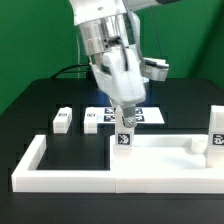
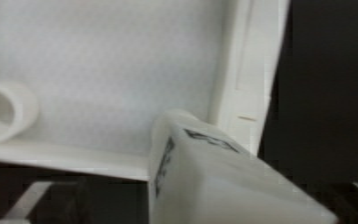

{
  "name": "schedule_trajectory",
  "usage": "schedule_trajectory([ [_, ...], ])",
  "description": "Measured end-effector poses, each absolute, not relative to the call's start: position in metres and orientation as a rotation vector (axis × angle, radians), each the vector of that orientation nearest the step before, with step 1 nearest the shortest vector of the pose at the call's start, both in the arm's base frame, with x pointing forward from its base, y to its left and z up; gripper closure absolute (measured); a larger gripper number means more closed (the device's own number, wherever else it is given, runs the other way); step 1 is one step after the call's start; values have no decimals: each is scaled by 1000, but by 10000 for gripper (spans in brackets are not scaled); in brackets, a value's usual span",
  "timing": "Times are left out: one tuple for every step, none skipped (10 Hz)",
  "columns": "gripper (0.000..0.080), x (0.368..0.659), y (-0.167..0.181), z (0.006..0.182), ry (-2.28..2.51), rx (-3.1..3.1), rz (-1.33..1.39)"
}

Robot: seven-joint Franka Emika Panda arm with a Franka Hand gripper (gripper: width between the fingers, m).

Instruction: Assemble desk

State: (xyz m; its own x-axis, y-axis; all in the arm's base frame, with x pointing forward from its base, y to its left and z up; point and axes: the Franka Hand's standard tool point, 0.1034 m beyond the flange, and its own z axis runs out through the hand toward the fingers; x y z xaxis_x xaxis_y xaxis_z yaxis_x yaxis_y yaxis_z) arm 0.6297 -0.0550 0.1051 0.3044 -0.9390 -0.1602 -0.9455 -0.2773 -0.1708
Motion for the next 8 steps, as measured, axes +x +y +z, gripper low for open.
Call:
schedule_trajectory([
  [159,630,-53,105,1607,-2434,21],
  [151,630,-54,105,1542,-2476,12],
  [151,630,-55,105,1479,-2515,3],
  [151,629,-56,105,1314,-2625,-15],
  [150,630,-59,108,972,-2828,-31],
  [150,633,-60,111,771,-2899,-40],
  [150,632,-60,110,816,-2888,-37],
  [150,632,-60,110,831,-2884,-36],
])
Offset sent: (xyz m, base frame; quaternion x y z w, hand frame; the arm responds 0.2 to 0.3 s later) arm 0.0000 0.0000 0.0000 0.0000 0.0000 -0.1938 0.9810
